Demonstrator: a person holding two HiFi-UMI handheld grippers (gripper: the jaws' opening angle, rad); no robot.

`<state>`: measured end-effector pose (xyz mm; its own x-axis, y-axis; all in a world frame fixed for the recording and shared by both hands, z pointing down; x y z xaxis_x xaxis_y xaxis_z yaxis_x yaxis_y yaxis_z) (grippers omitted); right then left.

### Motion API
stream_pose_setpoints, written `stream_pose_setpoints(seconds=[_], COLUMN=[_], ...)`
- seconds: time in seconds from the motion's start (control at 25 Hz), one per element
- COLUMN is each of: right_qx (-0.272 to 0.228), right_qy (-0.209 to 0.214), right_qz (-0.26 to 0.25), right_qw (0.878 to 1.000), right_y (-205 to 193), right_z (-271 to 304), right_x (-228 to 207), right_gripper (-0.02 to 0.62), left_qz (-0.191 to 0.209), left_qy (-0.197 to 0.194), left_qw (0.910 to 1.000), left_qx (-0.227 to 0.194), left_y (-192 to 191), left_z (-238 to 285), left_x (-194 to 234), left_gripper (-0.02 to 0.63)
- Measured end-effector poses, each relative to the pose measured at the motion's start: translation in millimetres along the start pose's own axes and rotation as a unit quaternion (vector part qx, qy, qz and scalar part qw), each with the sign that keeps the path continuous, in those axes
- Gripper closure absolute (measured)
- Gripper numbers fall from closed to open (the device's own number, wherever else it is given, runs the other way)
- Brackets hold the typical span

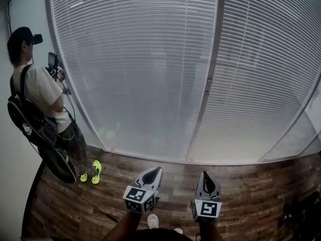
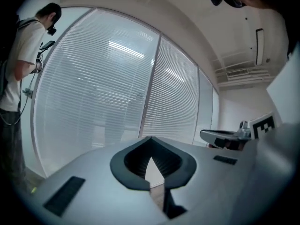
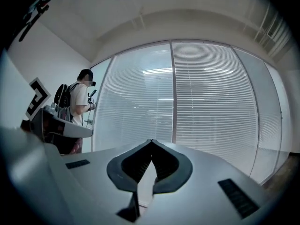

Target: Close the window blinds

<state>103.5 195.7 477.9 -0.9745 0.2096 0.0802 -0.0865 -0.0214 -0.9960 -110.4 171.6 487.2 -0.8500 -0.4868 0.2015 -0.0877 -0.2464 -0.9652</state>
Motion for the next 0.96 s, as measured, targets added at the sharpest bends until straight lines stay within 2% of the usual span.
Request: stream_pose_setpoints(seconds=[0.2, 0.56, 0.72, 0.96], right_qx=[0.013, 0.014, 0.019, 0.025], right_qy=[0.012, 0.027, 0.024, 0.027], right_qz=[0.017, -0.01, -0.006, -0.006], right_qw=[1.0, 0.999, 1.0, 0.999], right_y=[-6, 4, 2, 0], right_z=[-8, -16, -20, -17], right_x=[-3, -13, -13, -12], right_gripper=[0.592, 0.592, 0.592, 0.592], left_qz=[0.017, 0.031, 0.054, 0.054], left_qy=[0.032, 0.065, 0.082, 0.075], left_qw=[0.9993, 0.9974, 0.9951, 0.9957], left_qx=[0.001, 0.001, 0.004, 0.003], left_y=[1, -3, 1, -3], left_z=[-12, -23, -30, -27], left_x=[-8, -1, 1, 6], left_gripper=[0.606, 0.606, 0.606, 0.606])
Point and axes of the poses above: the fingertips, and each gripper's own axes: z forward along the fingers, x to its left, y out of its top, the point moved 6 cm from there along -z, backward along the fingers, and after that the axes turned 2 degrees about x, right-handed, at the moved point
